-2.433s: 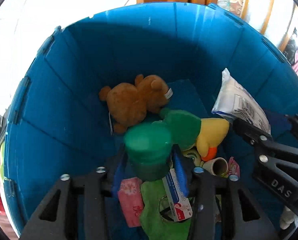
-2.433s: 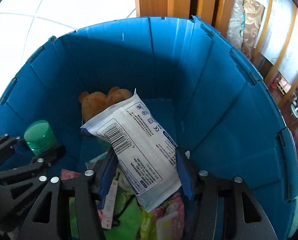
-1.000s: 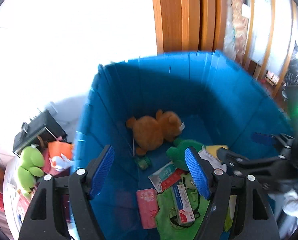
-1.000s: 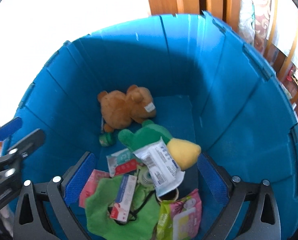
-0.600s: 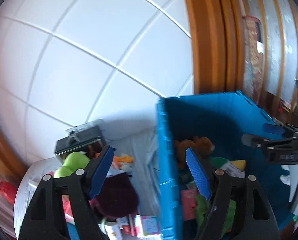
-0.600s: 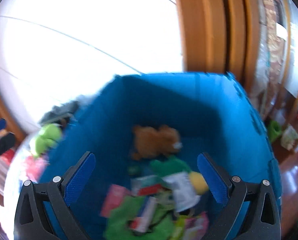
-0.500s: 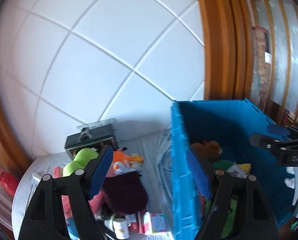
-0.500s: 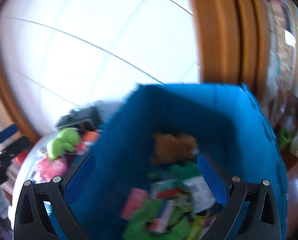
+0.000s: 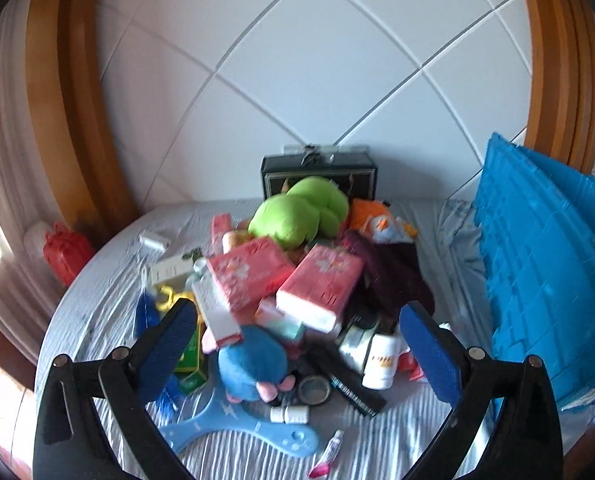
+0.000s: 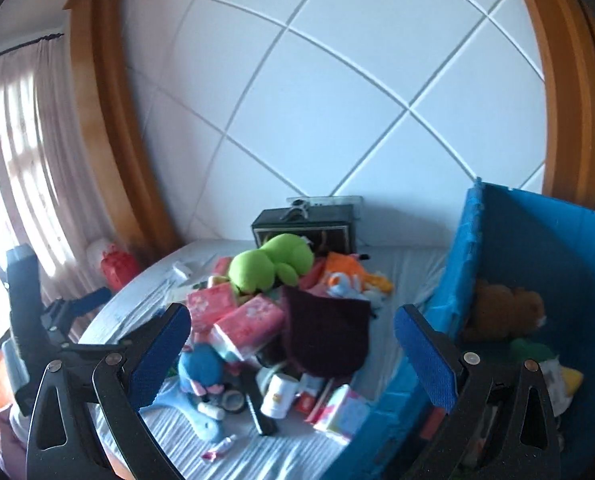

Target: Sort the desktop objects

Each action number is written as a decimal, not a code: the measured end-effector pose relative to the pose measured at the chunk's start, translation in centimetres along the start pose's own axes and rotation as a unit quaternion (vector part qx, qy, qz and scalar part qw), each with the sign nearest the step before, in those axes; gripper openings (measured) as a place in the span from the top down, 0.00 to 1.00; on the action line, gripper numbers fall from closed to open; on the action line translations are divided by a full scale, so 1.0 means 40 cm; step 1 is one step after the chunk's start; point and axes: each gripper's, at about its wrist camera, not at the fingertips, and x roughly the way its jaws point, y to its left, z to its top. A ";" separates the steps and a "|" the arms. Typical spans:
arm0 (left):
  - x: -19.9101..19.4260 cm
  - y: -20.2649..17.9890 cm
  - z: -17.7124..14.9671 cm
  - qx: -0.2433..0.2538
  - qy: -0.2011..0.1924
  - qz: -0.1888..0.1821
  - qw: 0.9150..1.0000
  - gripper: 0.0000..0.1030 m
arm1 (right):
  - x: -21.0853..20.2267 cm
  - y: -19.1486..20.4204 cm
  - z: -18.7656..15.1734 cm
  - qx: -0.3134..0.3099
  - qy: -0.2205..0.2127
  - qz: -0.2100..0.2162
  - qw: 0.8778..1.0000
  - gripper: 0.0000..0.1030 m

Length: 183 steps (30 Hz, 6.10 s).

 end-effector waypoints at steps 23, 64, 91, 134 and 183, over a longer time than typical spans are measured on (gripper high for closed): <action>0.425 0.024 -0.381 0.003 0.199 -0.040 0.979 0.14 | 0.411 0.038 -0.505 0.072 0.259 -0.045 0.962 0.00; 0.212 0.236 -0.261 -0.004 0.060 -0.070 0.996 0.50 | 0.479 0.326 -0.494 -0.004 0.123 -0.071 0.990 0.46; -0.254 -0.634 0.231 0.187 -0.120 -0.276 0.935 0.50 | -0.348 -0.235 0.011 0.013 -0.078 -0.299 0.951 0.46; 0.237 -1.149 0.137 0.253 0.256 -0.180 0.915 0.43 | -0.048 -0.901 -0.219 0.247 0.324 -0.225 0.885 0.00; -0.251 -0.503 0.115 0.142 -0.067 -0.277 0.948 0.01 | -0.386 -0.204 -0.145 0.088 0.015 -0.410 0.908 0.00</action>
